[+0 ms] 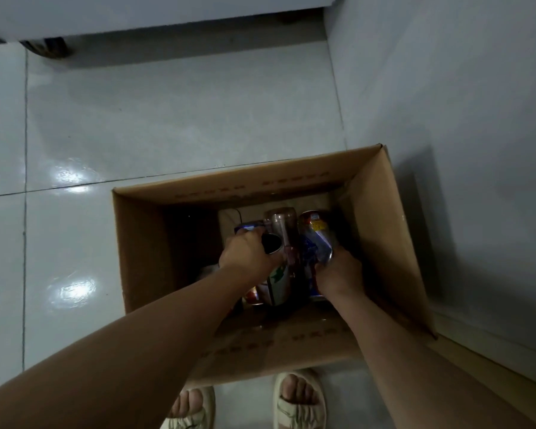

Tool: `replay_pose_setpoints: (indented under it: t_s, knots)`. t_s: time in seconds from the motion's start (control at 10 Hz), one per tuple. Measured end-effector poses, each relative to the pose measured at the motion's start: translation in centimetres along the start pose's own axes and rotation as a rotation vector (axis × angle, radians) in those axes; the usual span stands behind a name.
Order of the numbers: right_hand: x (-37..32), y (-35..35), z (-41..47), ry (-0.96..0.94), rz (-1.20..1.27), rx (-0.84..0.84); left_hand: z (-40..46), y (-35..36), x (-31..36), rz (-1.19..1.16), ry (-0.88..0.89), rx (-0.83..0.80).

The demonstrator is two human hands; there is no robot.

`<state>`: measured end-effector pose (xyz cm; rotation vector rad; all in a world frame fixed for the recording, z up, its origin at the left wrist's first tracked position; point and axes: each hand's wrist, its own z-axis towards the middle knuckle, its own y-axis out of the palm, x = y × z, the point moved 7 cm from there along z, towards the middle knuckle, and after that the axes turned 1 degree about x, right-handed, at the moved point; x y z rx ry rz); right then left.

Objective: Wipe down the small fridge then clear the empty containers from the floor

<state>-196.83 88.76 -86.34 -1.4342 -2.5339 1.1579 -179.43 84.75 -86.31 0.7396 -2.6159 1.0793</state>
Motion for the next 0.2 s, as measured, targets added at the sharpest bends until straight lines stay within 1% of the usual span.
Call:
replay_pose_setpoints:
  t_s: [0.1,0.2]
  knots:
    - [-0.22,1.12,0.05,0.014,-0.034,-0.098,0.27,0.46,-0.15,0.006,-0.005,-0.018]
    - [-0.65,0.91,-0.87,-0.006,-0.063,-0.109,-0.69,0.13,-0.18,0.035,0.021,-0.024]
